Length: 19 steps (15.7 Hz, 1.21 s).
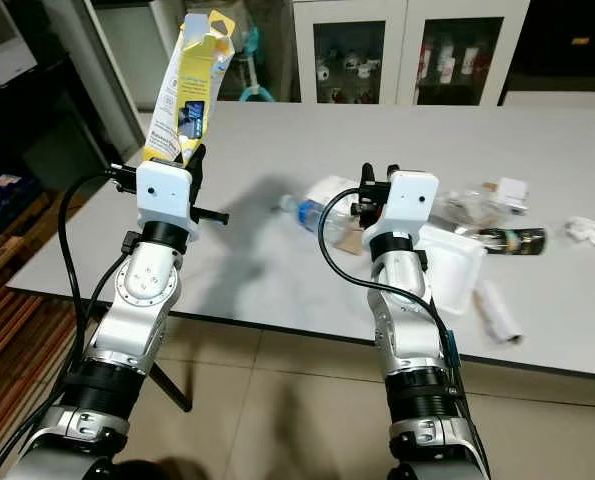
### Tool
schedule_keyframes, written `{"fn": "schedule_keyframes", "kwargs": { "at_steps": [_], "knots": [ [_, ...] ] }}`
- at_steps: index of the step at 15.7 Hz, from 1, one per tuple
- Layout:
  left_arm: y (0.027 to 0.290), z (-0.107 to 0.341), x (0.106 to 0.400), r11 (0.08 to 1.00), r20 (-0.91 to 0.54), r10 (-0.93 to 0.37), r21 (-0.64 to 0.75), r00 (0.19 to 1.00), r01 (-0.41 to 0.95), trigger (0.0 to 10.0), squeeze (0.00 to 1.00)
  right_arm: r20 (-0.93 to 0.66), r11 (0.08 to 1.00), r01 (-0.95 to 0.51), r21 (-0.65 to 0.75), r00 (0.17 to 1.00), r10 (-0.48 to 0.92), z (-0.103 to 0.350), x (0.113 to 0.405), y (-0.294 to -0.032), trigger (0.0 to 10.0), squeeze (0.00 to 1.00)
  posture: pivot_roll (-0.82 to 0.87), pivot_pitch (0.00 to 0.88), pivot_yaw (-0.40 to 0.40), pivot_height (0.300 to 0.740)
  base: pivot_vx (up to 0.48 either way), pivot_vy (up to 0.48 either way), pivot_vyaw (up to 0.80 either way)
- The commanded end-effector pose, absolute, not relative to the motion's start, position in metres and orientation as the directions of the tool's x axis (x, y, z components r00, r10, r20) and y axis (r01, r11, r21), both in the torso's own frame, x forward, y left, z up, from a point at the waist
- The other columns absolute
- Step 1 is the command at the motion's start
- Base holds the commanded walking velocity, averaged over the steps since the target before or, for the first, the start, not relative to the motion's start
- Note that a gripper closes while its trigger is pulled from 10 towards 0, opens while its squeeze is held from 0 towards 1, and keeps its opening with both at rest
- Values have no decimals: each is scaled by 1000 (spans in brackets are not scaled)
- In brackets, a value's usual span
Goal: Picking trash to rubbish bin
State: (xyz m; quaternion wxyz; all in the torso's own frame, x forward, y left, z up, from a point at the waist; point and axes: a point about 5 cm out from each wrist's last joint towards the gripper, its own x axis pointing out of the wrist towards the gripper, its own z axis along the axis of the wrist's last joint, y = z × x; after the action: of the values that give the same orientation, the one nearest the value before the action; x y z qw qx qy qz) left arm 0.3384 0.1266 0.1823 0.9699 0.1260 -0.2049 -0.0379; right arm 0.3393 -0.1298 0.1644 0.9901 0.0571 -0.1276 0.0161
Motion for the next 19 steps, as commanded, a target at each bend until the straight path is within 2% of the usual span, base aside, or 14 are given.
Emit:
{"fn": "schedule_keyframes", "kwargs": {
  "at_steps": [1,19],
  "knots": [
    [125,187,339,964,405,-124,264,906,14,10000,0,264,993,-46,110,964,15,168,340,-132,10000,0,9,0,107,740,0,-480,0],
    [132,183,340,971,403,-81,238,912,-19,10000,0,263,992,-60,108,964,30,169,346,-131,10000,0,26,0,86,740,0,0,0]
  ]
}}
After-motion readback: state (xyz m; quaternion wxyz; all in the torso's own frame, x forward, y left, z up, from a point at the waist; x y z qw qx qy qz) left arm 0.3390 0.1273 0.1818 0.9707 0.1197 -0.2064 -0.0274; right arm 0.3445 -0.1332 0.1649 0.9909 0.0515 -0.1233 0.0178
